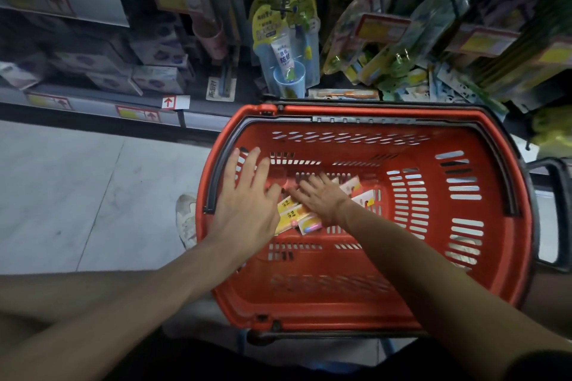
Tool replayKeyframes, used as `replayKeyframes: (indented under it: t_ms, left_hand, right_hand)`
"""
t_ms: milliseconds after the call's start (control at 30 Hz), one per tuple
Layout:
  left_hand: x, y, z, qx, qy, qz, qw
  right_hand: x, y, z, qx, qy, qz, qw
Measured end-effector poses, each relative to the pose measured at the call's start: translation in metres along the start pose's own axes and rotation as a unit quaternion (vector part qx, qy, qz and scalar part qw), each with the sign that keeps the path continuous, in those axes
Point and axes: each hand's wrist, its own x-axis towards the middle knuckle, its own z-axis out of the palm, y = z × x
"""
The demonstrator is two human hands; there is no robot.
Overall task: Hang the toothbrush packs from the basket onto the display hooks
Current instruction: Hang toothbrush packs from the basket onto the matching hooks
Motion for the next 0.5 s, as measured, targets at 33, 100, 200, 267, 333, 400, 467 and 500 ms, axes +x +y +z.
replayKeyframes:
  t_ms: [33, 100, 200, 267, 333, 400, 467, 500]
  left_hand:
    - [0.0, 0.0, 0.0, -0.002, -0.004, 0.001, 1.0]
    - [0.001, -0.001, 0.0, -0.004, -0.008, 0.002, 1.0]
    - [0.002, -0.001, -0.001, -0.005, -0.008, -0.002, 1.0]
    - [0.003, -0.001, -0.001, -0.002, -0.01, 0.0, 1.0]
    - [0.004, -0.002, -0.001, 0.0, -0.013, 0.001, 1.0]
    - [0.005, -0.003, 0.0, 0.0, -0.013, 0.002, 1.0]
    - [0.007, -0.003, 0.0, 0.002, -0.014, 0.005, 1.0]
    - [0.007, -0.004, 0.0, 0.003, -0.016, 0.007, 1.0]
  right_hand:
    - [0.0, 0.0, 0.006, 0.021, -0.008, -0.005, 1.0]
    - [-0.003, -0.001, 0.014, 0.075, -0.025, 0.0, 0.997]
    - [-0.01, -0.005, 0.022, 0.13, -0.042, 0.022, 0.99]
    - [-0.015, -0.008, 0.027, 0.157, -0.038, 0.031, 0.986]
    - [-0.019, -0.009, 0.03, 0.191, -0.041, 0.035, 0.98]
    - [-0.022, -0.01, 0.035, 0.229, -0.047, 0.041, 0.971]
    - [-0.025, -0.006, 0.036, 0.272, -0.054, 0.057, 0.959]
    - [-0.026, -0.003, 0.034, 0.293, -0.058, 0.061, 0.952]
